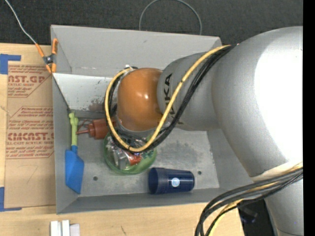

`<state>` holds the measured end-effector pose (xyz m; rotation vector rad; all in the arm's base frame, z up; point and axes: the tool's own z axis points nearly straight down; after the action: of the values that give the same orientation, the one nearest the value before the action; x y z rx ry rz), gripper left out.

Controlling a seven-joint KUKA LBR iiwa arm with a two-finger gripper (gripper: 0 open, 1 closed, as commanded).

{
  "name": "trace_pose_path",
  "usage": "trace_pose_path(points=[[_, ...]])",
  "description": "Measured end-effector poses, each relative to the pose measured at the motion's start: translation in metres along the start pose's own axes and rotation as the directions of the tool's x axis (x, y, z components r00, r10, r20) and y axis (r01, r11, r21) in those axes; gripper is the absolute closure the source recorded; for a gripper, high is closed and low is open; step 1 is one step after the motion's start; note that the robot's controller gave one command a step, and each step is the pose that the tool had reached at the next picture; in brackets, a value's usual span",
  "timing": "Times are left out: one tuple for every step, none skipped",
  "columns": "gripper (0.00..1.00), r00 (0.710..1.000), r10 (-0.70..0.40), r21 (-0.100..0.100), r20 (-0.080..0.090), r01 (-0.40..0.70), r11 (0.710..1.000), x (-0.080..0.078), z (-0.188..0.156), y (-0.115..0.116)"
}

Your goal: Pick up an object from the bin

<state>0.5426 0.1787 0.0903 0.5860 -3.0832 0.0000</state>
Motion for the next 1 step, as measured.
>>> trace_pose_path(points=[[0.0, 1.0, 0.026, 0.0, 0.015, -0.026, 1.0, 0.0156, -0.0832, 0.0042]])
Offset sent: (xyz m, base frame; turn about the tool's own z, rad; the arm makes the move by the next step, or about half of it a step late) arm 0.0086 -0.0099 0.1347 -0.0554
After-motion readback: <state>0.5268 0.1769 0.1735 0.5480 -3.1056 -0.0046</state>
